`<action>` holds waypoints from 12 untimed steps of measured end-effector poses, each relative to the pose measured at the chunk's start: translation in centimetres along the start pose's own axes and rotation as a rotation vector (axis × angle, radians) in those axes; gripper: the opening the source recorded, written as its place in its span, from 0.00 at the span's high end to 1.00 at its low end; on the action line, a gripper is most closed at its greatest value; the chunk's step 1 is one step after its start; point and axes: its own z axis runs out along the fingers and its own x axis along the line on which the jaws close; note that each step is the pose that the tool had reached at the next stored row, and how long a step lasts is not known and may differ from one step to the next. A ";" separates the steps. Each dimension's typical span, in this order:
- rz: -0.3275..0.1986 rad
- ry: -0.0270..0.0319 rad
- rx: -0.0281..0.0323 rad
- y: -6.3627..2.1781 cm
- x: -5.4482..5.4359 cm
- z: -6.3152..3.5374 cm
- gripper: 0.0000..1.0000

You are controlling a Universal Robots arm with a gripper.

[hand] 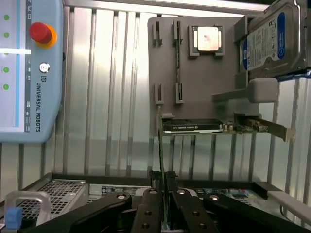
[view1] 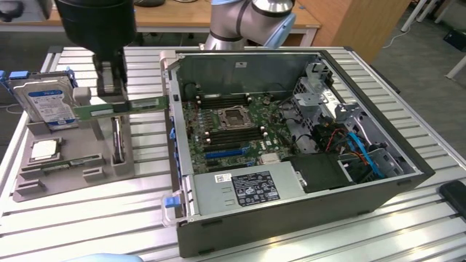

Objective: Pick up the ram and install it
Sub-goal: 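Pick up the ram and move it above insertion slot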

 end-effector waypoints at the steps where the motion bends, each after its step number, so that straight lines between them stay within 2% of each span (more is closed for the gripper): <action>1: 0.000 0.0000 -0.0001 -0.33 0.0 -0.01 0.87; 12: 0.000 0.0000 -0.0006 -4.58 0.2 -0.15 0.87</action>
